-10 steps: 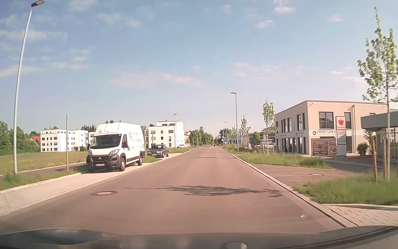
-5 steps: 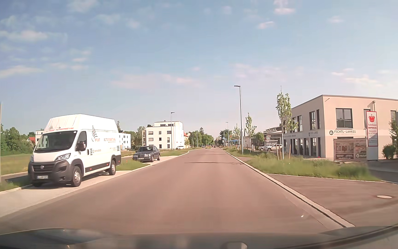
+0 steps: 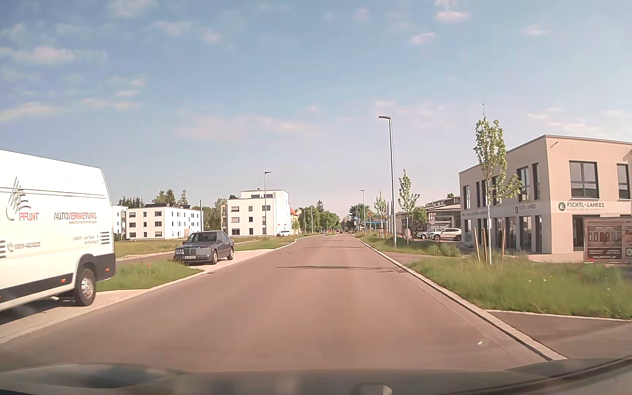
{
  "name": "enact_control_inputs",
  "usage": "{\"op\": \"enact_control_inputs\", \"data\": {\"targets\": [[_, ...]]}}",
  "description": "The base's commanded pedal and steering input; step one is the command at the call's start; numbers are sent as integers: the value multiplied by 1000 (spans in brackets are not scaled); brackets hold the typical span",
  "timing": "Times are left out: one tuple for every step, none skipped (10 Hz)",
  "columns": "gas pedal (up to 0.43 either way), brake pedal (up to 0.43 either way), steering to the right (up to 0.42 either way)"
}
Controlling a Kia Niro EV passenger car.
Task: Follow the waypoints while adhering to traffic rules and regulations
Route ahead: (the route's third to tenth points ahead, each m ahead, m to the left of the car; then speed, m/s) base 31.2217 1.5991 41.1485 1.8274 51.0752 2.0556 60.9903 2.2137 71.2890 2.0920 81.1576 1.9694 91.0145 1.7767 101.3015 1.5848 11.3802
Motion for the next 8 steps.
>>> {"op": "enact_control_inputs", "data": {"targets": [[118,0,0],[118,0,0],[118,0,0],[118,0,0],[118,0,0],[118,0,0],[118,0,0],[118,0,0]]}}
